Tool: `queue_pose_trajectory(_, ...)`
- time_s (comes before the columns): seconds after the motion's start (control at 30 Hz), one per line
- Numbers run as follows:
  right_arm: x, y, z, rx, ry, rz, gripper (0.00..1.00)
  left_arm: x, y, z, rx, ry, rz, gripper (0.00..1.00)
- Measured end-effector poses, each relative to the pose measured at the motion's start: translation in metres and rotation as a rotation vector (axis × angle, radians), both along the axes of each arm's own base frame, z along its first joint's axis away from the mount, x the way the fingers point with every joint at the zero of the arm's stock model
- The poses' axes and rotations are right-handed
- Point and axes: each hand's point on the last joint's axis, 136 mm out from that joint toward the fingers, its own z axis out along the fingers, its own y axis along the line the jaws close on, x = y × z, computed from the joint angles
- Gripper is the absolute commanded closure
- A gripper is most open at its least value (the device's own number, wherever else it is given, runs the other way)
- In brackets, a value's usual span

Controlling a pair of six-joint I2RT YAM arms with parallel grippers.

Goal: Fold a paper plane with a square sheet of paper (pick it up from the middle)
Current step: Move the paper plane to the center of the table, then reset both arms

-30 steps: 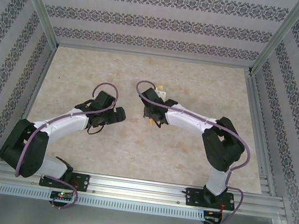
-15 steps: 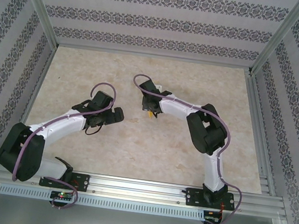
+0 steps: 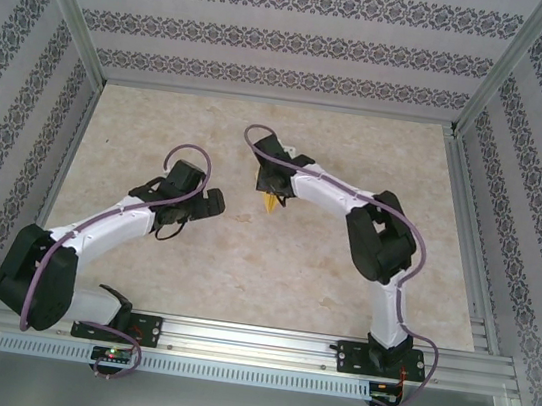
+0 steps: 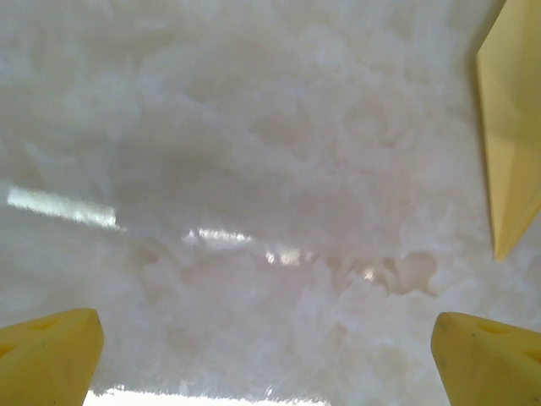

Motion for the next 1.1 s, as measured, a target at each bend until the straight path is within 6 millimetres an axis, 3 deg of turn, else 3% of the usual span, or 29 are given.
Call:
queue_pose_trajectory(0.1,-0.002,-0.008,0.062,0.068,-0.103,-0.022,0.17,0.016,0.007,0.022,0.036,-0.076,0.016,0.00)
queue_pose_trajectory(0.2,-0.009,-0.036,0.120,0.103,-0.224,-0.059,0.03,0.028,0.025,0.045,0.083,-0.160,0.055,0.00)
queue_pose_trajectory(0.3,-0.017,-0.088,0.160,0.082,-0.348,-0.146,0.02,0.034,0.055,0.069,0.154,-0.246,0.114,0.00)
queue_pose_trajectory(0.37,-0.024,-0.129,0.168,0.043,-0.398,-0.214,0.02,0.038,0.075,0.085,0.204,-0.312,0.163,0.00)
queue_pose_trajectory(0.43,-0.031,-0.178,0.164,-0.015,-0.426,-0.305,0.02,0.040,0.096,0.092,0.258,-0.360,0.215,0.00)
queue_pose_trajectory(0.5,-0.040,-0.229,0.153,-0.077,-0.436,-0.410,0.02,0.038,0.118,0.088,0.317,-0.380,0.265,0.00)
queue_pose_trajectory(0.6,-0.058,-0.296,0.126,-0.161,-0.440,-0.552,0.02,0.028,0.146,0.058,0.385,-0.353,0.321,0.00)
queue_pose_trajectory(0.7,-0.075,-0.338,0.098,-0.245,-0.435,-0.624,0.02,0.015,0.165,0.029,0.437,-0.309,0.333,0.00)
queue_pose_trajectory(0.87,-0.078,-0.361,0.066,-0.338,-0.424,-0.610,0.02,0.023,0.173,0.030,0.472,-0.383,0.301,0.00)
queue_pose_trajectory(0.97,-0.071,-0.362,0.054,-0.374,-0.439,-0.567,0.02,0.034,0.174,0.032,0.472,-0.454,0.273,0.00)
queue_pose_trajectory(1.1,-0.061,-0.356,0.046,-0.382,-0.490,-0.496,0.02,0.047,0.162,0.015,0.475,-0.490,0.159,0.00)
